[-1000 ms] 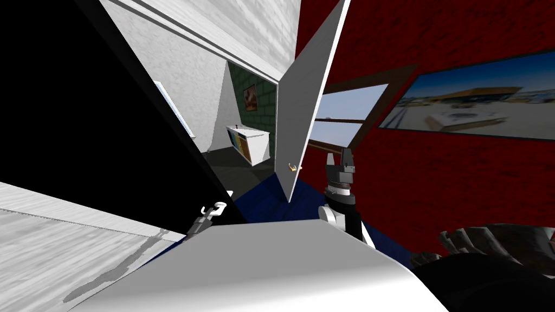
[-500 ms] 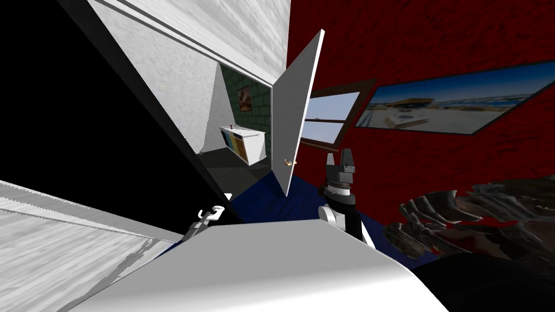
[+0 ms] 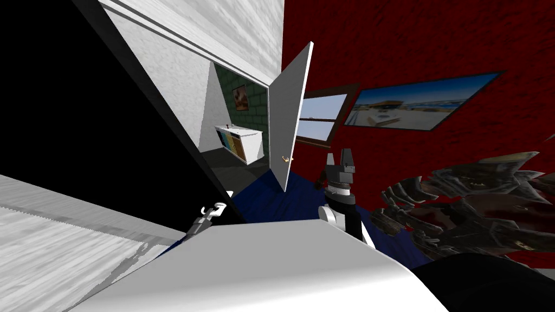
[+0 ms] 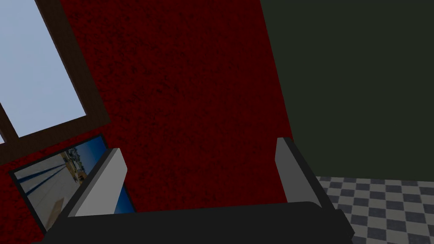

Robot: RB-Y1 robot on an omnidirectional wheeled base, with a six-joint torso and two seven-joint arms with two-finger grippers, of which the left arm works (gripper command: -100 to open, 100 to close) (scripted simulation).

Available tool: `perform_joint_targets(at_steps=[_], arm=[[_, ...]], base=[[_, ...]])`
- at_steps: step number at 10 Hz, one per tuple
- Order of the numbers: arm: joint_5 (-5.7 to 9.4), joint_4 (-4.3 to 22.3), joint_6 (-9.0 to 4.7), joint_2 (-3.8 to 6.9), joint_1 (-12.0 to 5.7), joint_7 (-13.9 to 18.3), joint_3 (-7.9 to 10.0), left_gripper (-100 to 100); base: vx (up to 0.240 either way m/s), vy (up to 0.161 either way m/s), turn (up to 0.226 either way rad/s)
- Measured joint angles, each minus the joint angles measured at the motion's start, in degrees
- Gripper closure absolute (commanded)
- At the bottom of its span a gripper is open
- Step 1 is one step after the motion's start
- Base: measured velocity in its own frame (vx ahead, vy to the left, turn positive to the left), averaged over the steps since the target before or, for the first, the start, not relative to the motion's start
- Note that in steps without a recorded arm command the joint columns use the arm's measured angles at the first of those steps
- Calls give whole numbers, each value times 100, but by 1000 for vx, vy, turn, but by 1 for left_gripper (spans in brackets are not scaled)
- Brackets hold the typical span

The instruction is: Pull the door open

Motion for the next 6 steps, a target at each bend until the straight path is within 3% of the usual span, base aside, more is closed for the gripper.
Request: perform_joint_targets(at_steps=[1,3,4,6], arm=[[13,-140,128,-6,15,-24,3,100],[13,-127,218,-43,-57,-54,-19,100],[6,104,162,-67,-228,-55,-38,100],[29,23,325,-84,-343,-86,-42,100]], base=[[-129,40,-36],[-144,55,-88],[-151,54,-134],[-216,54,-161]])
